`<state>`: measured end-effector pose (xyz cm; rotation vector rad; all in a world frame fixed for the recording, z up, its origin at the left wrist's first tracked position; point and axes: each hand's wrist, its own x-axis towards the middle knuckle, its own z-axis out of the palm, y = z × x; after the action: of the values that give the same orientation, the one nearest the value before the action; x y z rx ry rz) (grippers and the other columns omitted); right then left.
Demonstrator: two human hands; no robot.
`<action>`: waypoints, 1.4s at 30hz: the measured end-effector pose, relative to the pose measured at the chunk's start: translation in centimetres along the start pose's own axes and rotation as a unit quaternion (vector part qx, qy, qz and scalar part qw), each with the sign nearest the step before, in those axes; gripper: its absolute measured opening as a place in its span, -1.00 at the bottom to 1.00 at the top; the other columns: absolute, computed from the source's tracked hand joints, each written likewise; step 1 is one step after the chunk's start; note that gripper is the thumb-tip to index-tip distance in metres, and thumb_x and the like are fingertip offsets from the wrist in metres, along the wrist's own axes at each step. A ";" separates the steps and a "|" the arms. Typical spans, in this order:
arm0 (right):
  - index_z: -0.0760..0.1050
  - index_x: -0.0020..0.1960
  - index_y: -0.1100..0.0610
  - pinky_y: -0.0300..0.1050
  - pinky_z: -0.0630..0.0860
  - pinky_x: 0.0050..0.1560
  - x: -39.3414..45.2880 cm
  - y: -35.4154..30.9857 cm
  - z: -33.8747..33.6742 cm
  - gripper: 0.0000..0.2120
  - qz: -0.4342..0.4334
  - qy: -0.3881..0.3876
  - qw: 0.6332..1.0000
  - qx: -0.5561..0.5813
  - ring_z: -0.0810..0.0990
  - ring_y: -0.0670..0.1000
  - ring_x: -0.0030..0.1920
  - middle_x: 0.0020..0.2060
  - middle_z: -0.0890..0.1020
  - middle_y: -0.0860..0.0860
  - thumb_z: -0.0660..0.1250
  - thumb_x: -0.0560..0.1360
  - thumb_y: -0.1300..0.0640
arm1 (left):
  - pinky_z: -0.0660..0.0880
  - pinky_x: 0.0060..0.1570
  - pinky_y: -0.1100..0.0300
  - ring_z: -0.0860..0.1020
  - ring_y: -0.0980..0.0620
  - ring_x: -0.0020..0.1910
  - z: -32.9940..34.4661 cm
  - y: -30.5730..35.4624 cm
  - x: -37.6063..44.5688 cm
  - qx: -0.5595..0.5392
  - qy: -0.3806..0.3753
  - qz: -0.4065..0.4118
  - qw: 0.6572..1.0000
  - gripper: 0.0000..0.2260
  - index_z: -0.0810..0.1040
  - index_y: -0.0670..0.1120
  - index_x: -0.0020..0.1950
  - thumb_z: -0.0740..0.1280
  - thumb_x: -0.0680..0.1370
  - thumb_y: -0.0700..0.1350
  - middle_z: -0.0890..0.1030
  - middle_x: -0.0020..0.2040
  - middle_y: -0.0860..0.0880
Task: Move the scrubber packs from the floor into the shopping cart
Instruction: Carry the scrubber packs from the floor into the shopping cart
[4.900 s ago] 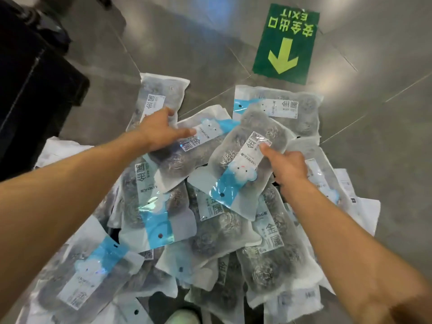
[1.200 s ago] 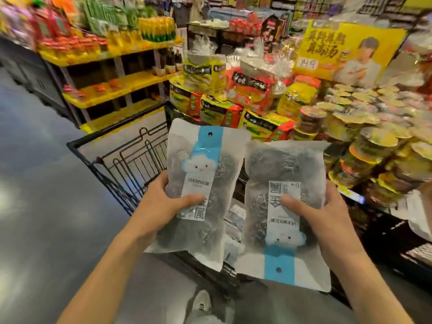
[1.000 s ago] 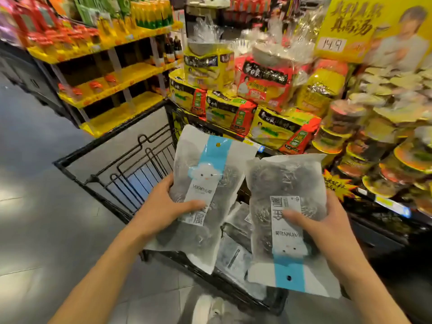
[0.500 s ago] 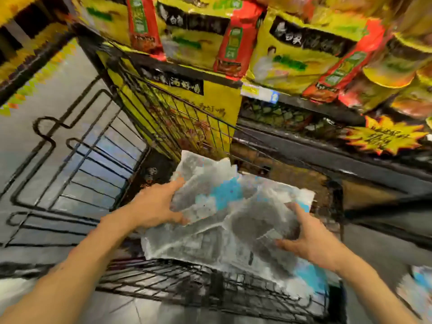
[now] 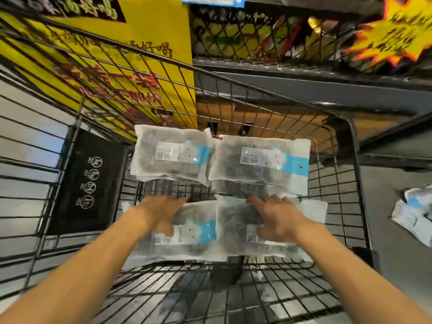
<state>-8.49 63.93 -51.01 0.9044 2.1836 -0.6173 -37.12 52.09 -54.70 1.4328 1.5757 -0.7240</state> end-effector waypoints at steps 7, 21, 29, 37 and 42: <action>0.15 0.60 -0.05 0.14 0.32 0.50 -4.6 1.6 -0.3 -0.22 0.039 0.093 0.992 0.078 0.34 0.21 0.47 0.51 0.31 0.13 0.35 0.46 -0.16 | 0.25 0.52 -0.14 0.19 -0.17 0.58 -1.7 4.6 -4.5 0.013 0.051 -0.037 0.998 -0.18 0.03 0.10 0.64 0.41 0.50 0.14 0.17 0.60 -0.12; 0.26 0.57 0.01 -0.09 0.30 0.42 -38.4 19.5 2.7 -0.09 0.272 0.349 0.817 0.370 0.35 0.05 0.51 0.49 0.38 0.00 0.17 0.39 -0.50 | 0.23 0.50 0.14 0.26 -0.03 0.57 -18.6 41.2 -18.1 0.150 0.288 0.263 0.908 -0.17 0.15 0.05 0.64 -0.01 0.42 0.40 0.26 0.60 -0.03; 0.00 0.67 0.06 -0.01 0.08 0.61 -57.0 29.6 12.3 0.28 0.473 0.381 0.682 0.407 0.08 0.07 0.64 0.65 0.09 0.06 -0.12 0.19 -0.75 | 0.30 0.49 0.05 0.27 -0.08 0.57 -20.5 67.2 -18.2 0.258 0.284 0.401 0.832 -0.28 0.13 0.03 0.64 0.29 0.57 0.28 0.19 0.63 -0.07; 0.00 0.66 0.02 0.08 0.24 0.55 -62.9 37.7 18.2 0.37 0.535 0.388 0.600 0.451 0.15 0.04 0.62 0.64 0.15 0.02 -0.14 0.06 -0.79 | 0.34 0.48 -0.02 0.19 -0.10 0.60 -20.4 82.6 -14.5 0.314 0.258 0.414 0.815 -0.26 0.10 0.04 0.64 0.28 0.56 0.29 0.15 0.64 -0.08; 0.03 0.66 0.07 0.00 0.27 0.50 -63.9 47.2 18.7 -0.03 0.550 0.378 0.565 0.486 0.23 0.07 0.59 0.63 0.19 0.02 0.28 0.48 -0.43 | 0.39 0.42 -0.02 0.30 -0.08 0.53 -24.1 92.8 -10.1 0.278 0.222 0.429 0.831 -0.25 0.13 0.03 0.64 0.31 0.56 0.29 0.24 0.59 -0.03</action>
<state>67.86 55.48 -23.51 3.2134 1.0449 -0.7811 48.06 83.95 -22.84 2.6304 0.8286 -0.2944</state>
